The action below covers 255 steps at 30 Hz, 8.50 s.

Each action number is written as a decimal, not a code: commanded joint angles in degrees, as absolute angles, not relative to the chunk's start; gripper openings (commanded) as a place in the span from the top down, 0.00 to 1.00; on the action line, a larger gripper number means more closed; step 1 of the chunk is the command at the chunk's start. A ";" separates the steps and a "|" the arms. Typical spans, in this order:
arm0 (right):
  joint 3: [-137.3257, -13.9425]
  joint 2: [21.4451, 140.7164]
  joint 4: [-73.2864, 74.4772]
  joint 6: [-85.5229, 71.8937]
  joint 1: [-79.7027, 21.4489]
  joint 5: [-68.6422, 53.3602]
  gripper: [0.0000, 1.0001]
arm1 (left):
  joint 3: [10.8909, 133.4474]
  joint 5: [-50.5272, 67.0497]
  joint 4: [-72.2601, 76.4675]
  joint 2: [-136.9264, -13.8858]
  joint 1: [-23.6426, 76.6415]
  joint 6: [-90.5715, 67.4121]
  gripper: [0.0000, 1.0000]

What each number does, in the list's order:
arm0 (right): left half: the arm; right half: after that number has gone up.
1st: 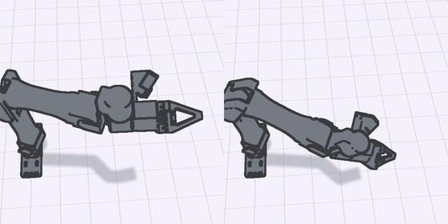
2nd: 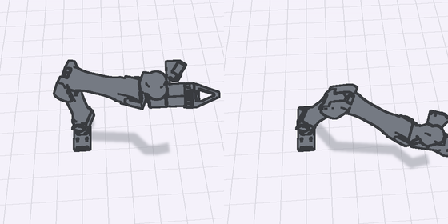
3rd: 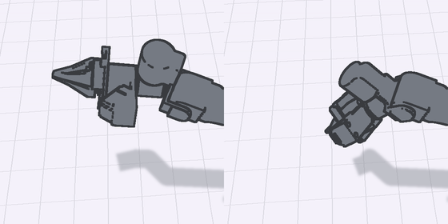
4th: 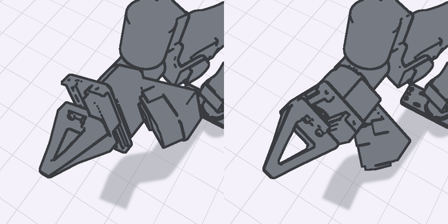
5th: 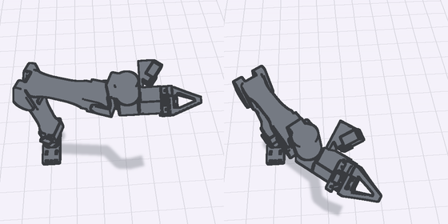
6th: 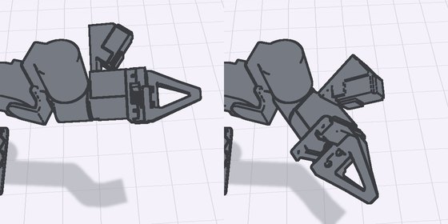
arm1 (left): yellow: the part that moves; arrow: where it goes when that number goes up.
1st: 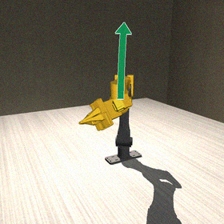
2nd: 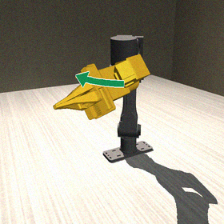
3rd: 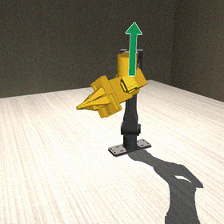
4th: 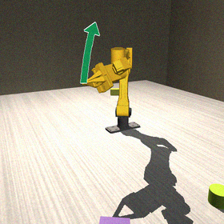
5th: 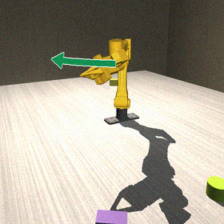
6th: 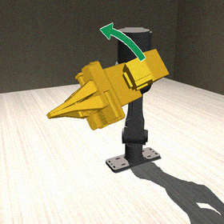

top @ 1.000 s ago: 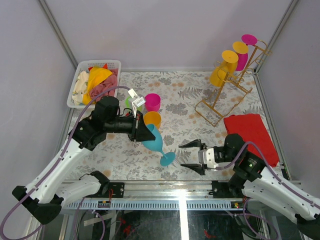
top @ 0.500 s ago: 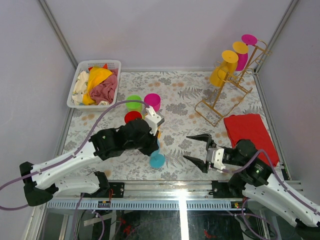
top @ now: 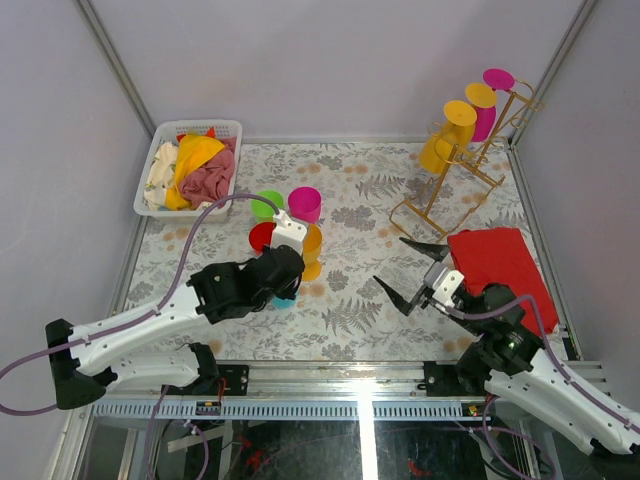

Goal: Take the wine glass off the wine glass rack
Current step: Place the wine glass at the center of the board, then pick up the wine glass from the wine rack.

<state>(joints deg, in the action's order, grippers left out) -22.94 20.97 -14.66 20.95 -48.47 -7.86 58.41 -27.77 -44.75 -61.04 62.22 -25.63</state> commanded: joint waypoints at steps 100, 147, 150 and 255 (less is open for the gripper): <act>-99.18 69.98 30.69 3.71 -42.66 33.23 0.01 | 63.68 -27.55 -42.31 -49.08 53.01 -33.10 0.05; -101.82 89.96 21.10 -37.70 7.47 -16.05 0.33 | 59.18 -26.15 -40.92 -42.89 53.01 -34.79 0.00; -102.04 90.41 20.57 -37.68 7.56 -16.04 0.36 | 59.05 -26.11 -40.71 -42.96 53.06 -34.81 0.00; -80.70 84.51 -11.44 -78.79 8.26 -14.22 1.00 | 60.37 -25.01 -41.06 -42.24 53.03 -35.78 0.00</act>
<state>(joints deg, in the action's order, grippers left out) -78.85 84.29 -7.22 -76.97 7.94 -15.11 59.64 -25.21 -43.97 -42.11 53.45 -35.20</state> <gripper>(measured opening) 0.055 0.996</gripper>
